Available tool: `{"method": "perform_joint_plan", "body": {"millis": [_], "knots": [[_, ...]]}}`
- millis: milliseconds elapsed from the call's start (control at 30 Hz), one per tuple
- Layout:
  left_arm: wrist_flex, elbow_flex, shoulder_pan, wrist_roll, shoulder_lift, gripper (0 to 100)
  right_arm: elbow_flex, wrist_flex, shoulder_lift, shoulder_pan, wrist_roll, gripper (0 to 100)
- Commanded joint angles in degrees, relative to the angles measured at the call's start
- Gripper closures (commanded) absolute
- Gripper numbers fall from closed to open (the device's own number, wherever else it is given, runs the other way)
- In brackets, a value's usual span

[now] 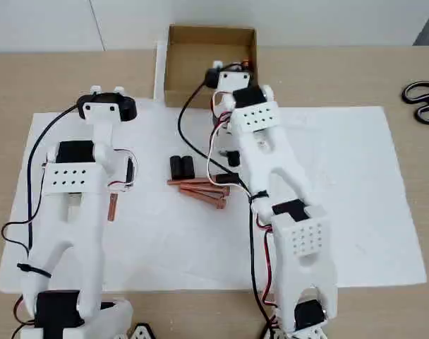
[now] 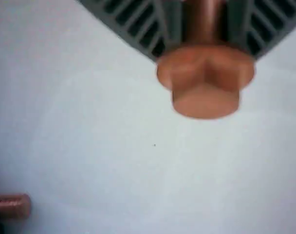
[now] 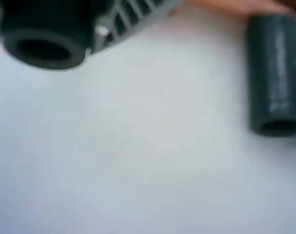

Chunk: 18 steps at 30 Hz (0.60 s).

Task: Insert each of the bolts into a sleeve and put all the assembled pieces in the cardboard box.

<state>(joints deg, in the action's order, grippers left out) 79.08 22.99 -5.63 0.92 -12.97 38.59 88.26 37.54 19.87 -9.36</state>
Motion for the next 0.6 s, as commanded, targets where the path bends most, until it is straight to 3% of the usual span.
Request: {"method": "perform_joint_plan", "body": {"millis": [0, 467, 567], "knots": [[-1.1, -2.8, 0.4, -0.3, -2.7, 100, 3.0, 2.2, -7.8, -1.6, 2.0, 98.9], [-0.8, -2.9, 0.4, -0.1, -2.9, 100, 2.9, 5.3, -24.3, -3.5, 5.2, 98.7], [-0.8, -2.9, 0.4, 3.3, -3.0, 100, 2.9, 5.1, -27.2, -3.2, 5.0, 98.7]]}}
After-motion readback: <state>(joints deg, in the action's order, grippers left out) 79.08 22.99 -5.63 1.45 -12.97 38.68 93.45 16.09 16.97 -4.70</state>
